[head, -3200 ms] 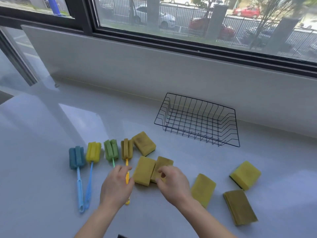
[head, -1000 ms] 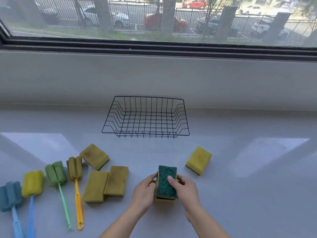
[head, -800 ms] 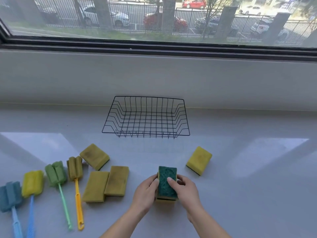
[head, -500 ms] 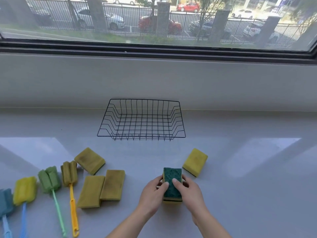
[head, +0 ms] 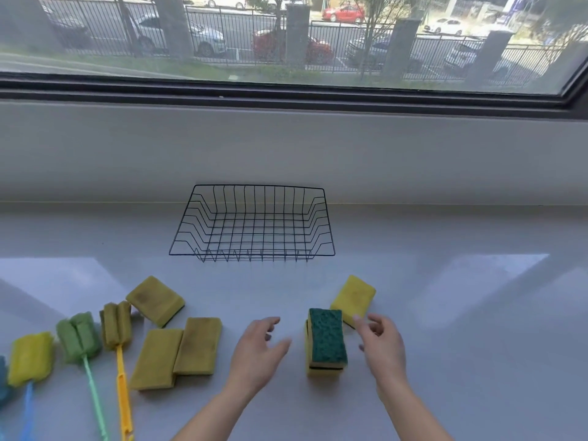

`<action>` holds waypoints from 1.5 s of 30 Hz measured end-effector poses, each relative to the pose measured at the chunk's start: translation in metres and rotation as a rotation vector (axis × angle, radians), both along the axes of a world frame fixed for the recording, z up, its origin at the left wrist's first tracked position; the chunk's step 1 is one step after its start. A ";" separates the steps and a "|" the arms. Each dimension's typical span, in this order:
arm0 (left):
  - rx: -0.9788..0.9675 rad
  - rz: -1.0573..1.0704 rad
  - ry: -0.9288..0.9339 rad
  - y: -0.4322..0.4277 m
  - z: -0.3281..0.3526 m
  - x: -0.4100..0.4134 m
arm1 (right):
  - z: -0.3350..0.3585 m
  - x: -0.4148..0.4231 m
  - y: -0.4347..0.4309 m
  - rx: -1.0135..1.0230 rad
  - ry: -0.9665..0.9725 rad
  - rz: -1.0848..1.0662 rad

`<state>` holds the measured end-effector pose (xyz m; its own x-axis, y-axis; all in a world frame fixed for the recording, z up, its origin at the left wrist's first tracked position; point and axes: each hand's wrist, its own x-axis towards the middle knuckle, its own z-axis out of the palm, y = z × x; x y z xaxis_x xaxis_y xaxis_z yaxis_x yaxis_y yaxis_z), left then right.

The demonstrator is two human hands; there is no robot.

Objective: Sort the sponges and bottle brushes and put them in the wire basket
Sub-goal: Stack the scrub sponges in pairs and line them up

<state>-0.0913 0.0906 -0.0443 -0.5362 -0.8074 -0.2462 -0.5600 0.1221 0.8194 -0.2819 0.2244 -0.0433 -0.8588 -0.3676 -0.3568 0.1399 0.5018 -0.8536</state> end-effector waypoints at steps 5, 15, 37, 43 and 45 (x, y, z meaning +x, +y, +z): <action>-0.495 0.005 -0.367 -0.048 0.000 0.035 | 0.012 -0.039 -0.020 0.242 0.336 0.134; -0.525 -0.049 -0.954 -0.082 0.010 0.043 | 0.014 -0.064 -0.061 0.599 0.367 0.422; -0.255 0.237 0.117 -0.068 0.024 0.000 | 0.024 -0.089 -0.065 0.358 0.406 0.271; -0.548 0.284 0.165 -0.050 -0.003 0.019 | 0.044 -0.068 -0.065 0.192 0.569 0.293; -0.732 0.244 0.122 -0.044 -0.015 0.030 | 0.056 -0.052 -0.068 0.135 0.629 0.324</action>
